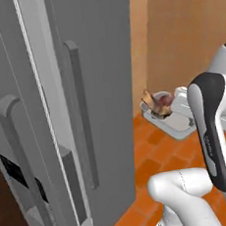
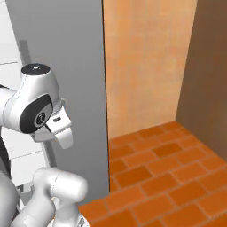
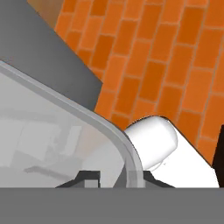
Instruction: Take the meat container that has the steak and place it on the second highest rack of the freezer. Then take the vegetable container that has the lemon and carrot and place it on the highest rack of the freezer.
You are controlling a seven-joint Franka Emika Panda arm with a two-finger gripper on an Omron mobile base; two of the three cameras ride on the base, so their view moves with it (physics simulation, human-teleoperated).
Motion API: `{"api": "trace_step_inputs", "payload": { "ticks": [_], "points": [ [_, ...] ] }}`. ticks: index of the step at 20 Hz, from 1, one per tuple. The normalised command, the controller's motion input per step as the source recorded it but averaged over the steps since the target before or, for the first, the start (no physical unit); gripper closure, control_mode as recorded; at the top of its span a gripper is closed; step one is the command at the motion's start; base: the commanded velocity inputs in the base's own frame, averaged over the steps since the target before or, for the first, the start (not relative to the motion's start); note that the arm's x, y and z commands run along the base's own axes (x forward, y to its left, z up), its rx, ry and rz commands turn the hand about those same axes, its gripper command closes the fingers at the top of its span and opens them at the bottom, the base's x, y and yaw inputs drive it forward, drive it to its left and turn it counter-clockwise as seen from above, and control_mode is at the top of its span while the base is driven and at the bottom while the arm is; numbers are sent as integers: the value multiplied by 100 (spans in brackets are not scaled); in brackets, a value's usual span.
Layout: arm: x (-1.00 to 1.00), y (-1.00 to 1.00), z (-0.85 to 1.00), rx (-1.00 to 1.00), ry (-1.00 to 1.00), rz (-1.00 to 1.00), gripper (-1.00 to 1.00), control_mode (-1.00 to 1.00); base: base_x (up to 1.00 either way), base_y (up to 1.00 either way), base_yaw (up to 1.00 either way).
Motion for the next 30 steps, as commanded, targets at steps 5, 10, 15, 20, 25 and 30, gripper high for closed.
{"api": "trace_step_inputs", "payload": {
  "ticks": [5,10,15,20,25,30],
  "points": [
    [0,0,0,0,0,0,100,100,32,-3,79],
    [0,0,0,0,0,0,100,100,77,-15,59],
    [0,0,0,0,0,0,100,100,42,-10,46],
    [0,0,0,0,0,0,100,100,12,-27,33],
    [0,0,0,0,0,0,100,100,58,-21,25],
    [9,1,0,20,4,-9,100,-100,0,0,0]
  ]
}}
